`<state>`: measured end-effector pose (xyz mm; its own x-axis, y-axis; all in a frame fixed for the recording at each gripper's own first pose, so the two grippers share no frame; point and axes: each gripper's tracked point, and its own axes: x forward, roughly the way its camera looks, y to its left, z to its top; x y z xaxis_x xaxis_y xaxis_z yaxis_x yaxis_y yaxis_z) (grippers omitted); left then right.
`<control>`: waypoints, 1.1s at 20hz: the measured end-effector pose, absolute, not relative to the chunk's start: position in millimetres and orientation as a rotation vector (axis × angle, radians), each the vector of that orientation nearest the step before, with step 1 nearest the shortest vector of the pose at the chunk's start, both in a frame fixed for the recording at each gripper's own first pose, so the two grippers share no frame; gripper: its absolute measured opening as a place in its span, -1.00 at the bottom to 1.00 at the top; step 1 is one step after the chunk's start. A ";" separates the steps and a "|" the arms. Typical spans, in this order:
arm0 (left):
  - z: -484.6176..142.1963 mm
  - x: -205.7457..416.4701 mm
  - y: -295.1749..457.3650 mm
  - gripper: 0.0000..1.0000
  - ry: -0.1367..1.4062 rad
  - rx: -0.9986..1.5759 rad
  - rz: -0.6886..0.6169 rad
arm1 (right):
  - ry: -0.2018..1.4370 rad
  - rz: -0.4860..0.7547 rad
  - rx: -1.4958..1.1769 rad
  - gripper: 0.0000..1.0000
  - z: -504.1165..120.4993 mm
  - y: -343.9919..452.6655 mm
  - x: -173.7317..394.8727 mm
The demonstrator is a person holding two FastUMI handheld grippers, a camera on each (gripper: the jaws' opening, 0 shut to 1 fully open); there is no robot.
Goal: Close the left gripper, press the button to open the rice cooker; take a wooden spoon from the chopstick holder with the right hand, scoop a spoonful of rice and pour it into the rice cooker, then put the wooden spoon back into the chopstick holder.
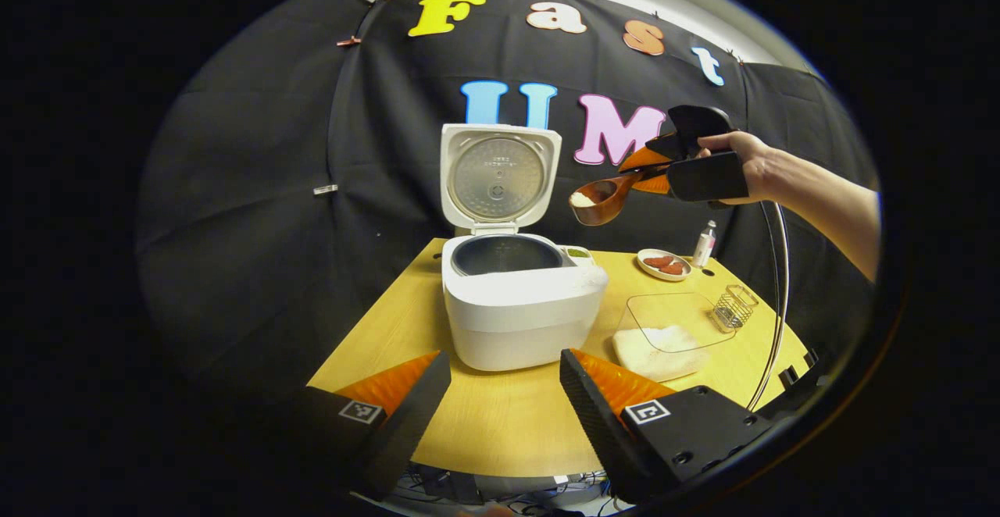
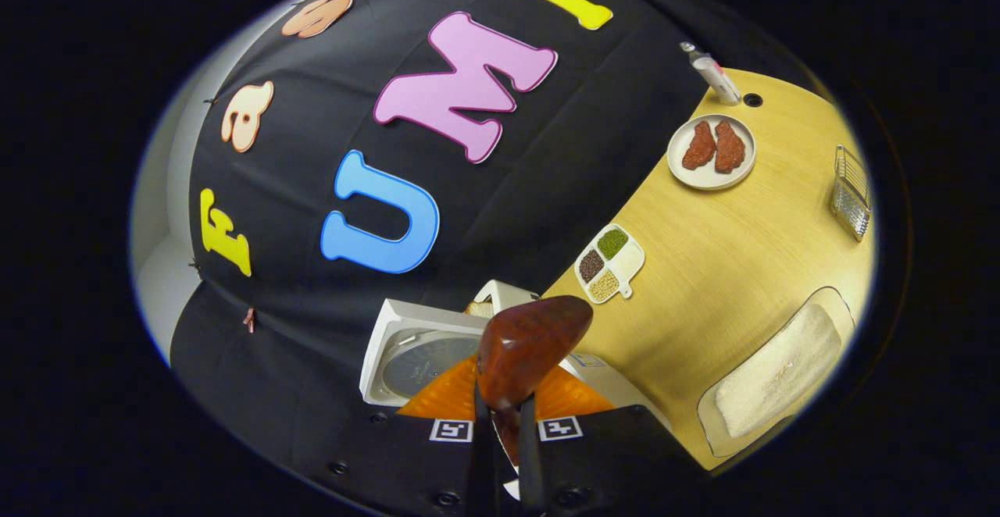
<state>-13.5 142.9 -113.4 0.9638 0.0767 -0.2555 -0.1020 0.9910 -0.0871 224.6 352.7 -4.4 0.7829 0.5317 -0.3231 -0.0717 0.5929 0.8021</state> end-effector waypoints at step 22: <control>-122.3 -23.2 199.1 0.94 0.275 -0.121 0.240 | 0.267 0.670 0.131 -0.69 -40.3 497.4 218.5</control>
<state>-23.2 199.1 -122.3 0.9344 0.2173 -0.2822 -0.2501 0.9644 -0.0855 218.5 497.4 -40.3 0.7512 0.6285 -0.2017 -0.5951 0.7771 0.2049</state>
